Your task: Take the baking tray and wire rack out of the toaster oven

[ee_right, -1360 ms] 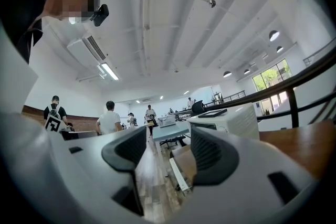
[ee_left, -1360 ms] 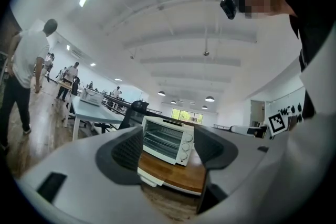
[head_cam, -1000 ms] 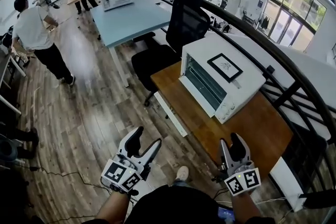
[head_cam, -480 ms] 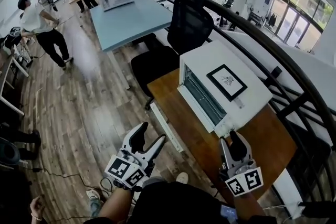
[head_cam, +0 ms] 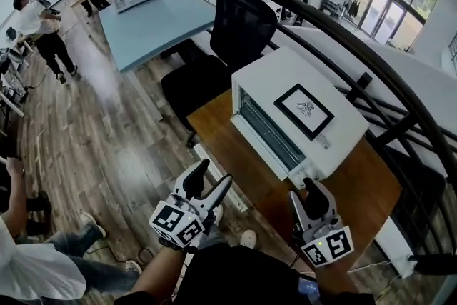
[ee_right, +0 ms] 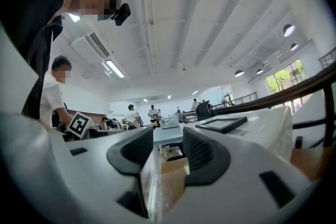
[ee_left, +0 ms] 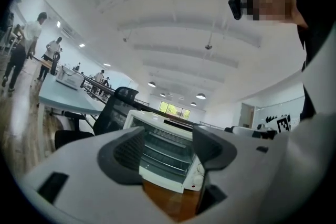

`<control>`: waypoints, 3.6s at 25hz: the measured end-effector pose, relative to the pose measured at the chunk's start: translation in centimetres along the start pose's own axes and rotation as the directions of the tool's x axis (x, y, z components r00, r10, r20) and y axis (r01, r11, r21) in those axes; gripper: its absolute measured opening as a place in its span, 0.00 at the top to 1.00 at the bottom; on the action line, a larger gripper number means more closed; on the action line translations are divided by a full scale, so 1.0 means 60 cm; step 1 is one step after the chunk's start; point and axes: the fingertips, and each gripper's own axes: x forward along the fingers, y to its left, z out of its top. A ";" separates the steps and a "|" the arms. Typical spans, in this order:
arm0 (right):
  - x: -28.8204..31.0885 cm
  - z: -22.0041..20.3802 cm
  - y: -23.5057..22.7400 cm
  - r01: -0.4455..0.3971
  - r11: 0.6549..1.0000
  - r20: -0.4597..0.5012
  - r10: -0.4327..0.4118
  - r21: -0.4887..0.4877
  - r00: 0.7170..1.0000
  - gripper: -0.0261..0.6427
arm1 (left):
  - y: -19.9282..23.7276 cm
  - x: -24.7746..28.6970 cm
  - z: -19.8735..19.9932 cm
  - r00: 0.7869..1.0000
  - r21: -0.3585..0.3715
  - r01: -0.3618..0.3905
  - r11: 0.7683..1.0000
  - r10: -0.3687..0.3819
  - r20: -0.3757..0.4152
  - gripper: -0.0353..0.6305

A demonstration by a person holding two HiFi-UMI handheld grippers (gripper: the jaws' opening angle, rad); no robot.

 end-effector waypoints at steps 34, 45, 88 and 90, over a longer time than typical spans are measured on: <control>-0.065 -0.046 -0.063 0.558 0.820 -0.016 -0.561 0.125 0.828 0.75 | 0.068 0.363 -0.235 0.865 -0.553 0.161 0.817 -0.387 -0.319 0.62; -0.105 -0.043 -0.054 0.652 0.738 0.009 -0.663 0.174 0.749 0.75 | 0.063 0.430 -0.269 0.868 -0.751 0.054 0.658 -0.403 -0.290 0.64; -0.068 -0.054 0.015 0.463 0.870 -0.026 -0.466 0.168 0.884 0.75 | 0.111 0.203 -0.261 0.944 -0.956 -0.015 0.294 -0.310 -0.110 0.83; -0.073 -0.059 0.009 0.452 0.876 -0.041 -0.452 0.166 0.891 0.75 | 0.116 0.186 -0.259 0.949 -0.956 -0.012 0.293 -0.297 -0.103 0.83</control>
